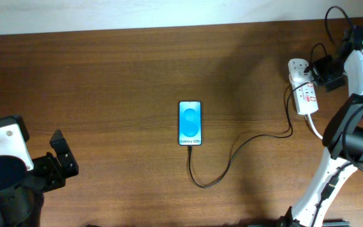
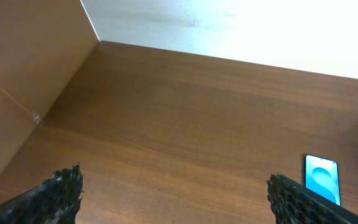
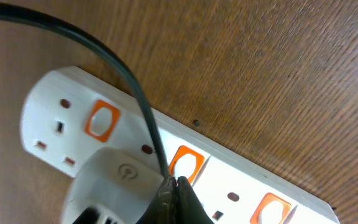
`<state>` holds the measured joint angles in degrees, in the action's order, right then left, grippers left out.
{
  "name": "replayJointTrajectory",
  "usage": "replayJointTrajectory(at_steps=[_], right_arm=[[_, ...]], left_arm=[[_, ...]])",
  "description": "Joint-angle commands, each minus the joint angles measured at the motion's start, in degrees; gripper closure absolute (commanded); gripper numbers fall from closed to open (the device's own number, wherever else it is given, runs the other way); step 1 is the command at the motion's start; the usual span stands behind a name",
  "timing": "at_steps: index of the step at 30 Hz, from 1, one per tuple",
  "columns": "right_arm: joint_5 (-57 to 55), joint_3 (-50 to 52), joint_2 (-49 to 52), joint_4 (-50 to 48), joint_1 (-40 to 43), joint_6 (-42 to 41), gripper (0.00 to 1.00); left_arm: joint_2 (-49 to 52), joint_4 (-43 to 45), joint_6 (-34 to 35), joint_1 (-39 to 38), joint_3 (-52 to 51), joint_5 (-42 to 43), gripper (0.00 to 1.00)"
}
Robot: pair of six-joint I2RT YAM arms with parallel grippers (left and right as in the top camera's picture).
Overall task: Plug charger to phone and switch on socket
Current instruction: 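Press the red switch beside the charger plug with the right gripper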
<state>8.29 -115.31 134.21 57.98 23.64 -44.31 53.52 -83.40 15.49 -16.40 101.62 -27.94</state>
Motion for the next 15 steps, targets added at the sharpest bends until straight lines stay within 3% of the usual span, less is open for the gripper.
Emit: replayJointTrajectory(at_steps=[1, 9, 15], right_arm=[[3.32, -0.94, 3.56, 0.13, -1.88, 0.61, 0.96], [0.63, -1.14, 4.79, 3.37, -5.25, 3.65, 0.96], [-20.52, -1.20, -12.74, 11.91, -4.22, 3.61, 0.96]], left_arm=[[0.24, -0.07, 0.52, 0.07, 0.00, -0.81, 0.01], [0.24, -0.70, 0.52, 0.07, 0.00, -0.81, 0.01], [0.24, -4.17, 0.52, 0.07, 0.00, -0.81, 0.01]])
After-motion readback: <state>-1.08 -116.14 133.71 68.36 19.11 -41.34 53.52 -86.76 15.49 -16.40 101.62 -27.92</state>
